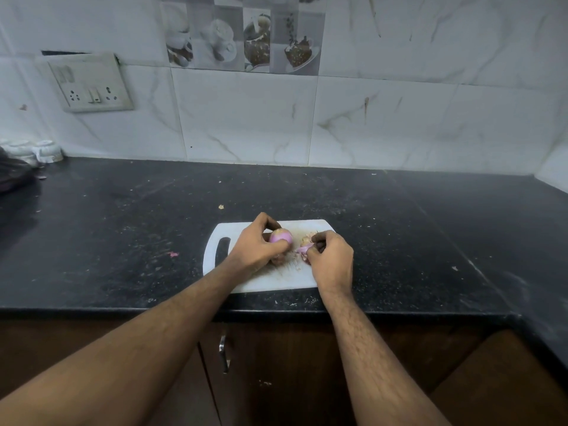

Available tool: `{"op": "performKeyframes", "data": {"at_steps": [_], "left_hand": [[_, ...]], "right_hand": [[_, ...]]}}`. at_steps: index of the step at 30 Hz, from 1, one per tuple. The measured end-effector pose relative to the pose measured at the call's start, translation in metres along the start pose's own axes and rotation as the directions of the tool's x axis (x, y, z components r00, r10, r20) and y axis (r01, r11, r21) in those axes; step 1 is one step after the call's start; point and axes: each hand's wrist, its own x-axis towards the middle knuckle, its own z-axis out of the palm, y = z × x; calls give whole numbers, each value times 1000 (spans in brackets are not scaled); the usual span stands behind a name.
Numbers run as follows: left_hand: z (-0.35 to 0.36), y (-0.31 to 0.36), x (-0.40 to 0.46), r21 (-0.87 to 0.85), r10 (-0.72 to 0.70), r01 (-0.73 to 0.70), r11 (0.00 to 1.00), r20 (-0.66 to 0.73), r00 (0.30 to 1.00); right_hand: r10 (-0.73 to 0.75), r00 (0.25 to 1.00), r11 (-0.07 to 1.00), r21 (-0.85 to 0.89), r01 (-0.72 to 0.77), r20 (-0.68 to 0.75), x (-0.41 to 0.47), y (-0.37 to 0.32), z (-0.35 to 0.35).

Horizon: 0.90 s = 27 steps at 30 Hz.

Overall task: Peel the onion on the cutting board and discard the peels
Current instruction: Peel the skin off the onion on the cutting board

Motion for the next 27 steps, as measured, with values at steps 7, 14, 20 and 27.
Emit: {"op": "performKeyframes", "data": {"at_steps": [7,14,20,27], "left_hand": [[4,3,0,192,114,-116,975,23,993],[6,1,1,228,108,-115,967,42,993],[5,1,1,183,94,-105,977,71,993],[4,-3,4,244,162,-180,953,94,982]], "right_hand": [[-178,968,984,32,175,177,-4,-5,-6],[-173,976,985,50,168,134,0,0,-2],[-179,964,983,0,183,197,0,1,1],[-163,968,987,42,158,193,-1,-1,-2]]}}
